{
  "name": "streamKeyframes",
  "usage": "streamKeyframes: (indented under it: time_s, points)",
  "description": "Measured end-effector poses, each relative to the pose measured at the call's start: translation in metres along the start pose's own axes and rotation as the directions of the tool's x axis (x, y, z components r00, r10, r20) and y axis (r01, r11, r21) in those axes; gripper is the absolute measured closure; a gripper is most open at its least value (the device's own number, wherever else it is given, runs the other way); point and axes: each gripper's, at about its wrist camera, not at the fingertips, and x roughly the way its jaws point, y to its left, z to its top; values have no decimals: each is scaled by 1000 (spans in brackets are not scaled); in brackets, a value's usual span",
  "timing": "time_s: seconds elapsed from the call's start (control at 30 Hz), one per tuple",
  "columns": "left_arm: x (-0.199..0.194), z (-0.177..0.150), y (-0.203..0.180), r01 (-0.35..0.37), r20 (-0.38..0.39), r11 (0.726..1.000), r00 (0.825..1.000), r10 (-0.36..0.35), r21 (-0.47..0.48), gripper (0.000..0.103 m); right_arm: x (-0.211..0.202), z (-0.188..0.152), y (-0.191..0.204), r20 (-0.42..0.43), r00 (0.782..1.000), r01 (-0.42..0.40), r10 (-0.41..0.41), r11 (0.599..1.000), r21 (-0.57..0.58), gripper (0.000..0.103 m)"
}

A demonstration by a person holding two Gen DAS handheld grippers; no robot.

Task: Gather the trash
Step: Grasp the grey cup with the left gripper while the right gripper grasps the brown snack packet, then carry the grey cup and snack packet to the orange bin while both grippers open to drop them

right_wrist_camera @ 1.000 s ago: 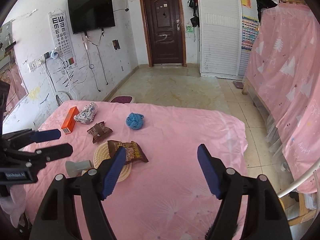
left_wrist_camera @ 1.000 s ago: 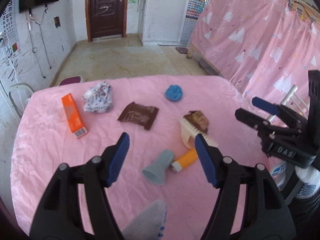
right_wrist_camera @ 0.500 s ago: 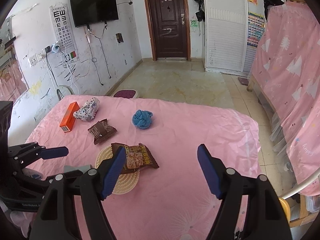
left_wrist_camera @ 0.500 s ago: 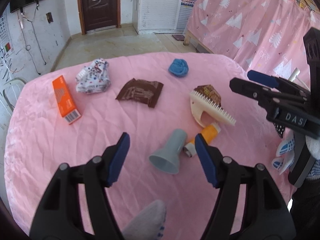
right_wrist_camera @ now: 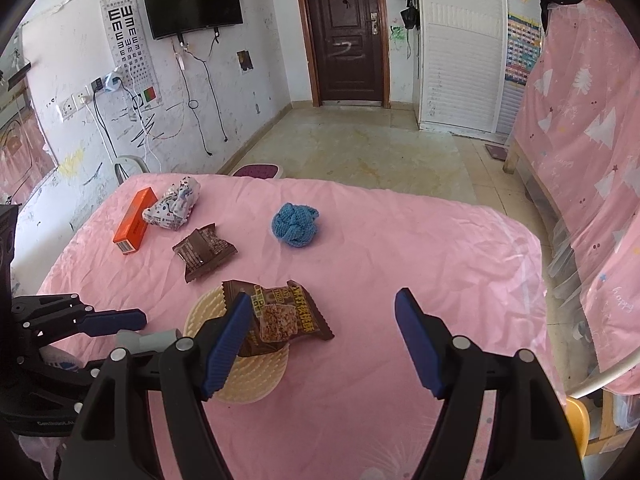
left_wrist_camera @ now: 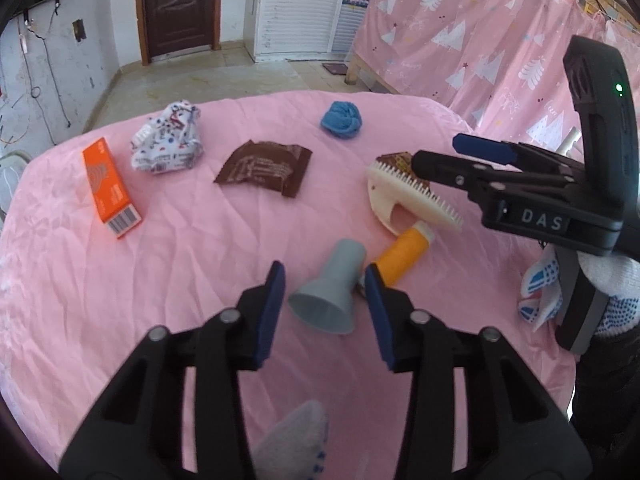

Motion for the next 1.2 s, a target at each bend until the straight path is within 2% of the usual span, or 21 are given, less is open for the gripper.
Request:
streamKeyframes:
  time_s: [0.07,0.2,0.5,0.63,0.97,1.03,1.13,1.2]
  points:
    - [-1,-2,2,7,-3,1000,1000,-7,-3,70,3,0,2,-9,1000,-5,5,1000,-4,39]
    - [-6,-8,11,21,-1,1000,1000,-21,-13,71,10,2,2,-28,999,-28,28,1000,5,39]
    - [-20,-6,25,-11,39,998,999,13,-58,71,20,7,-2,-62,991,-115,120,991,66,39]
    - [-20,-5,33,-13,34,997,999,16,-81,71,23,11,7,-73,986,-147,151,988,50,47]
    - [-26,-10,44,2,42,995,999,2,-103,71,45,28,40,-118,989,-103,91,990,-95,48]
    - [-27,-10,46,2,41,994,999,3,-109,71,51,29,45,-128,988,-102,87,989,-111,50]
    - [-28,-11,50,4,44,993,999,1,-116,71,58,32,53,-141,987,-93,74,986,-139,70]
    - [-29,-11,51,7,47,993,999,-2,-115,71,58,33,56,-132,990,-79,58,985,-153,73]
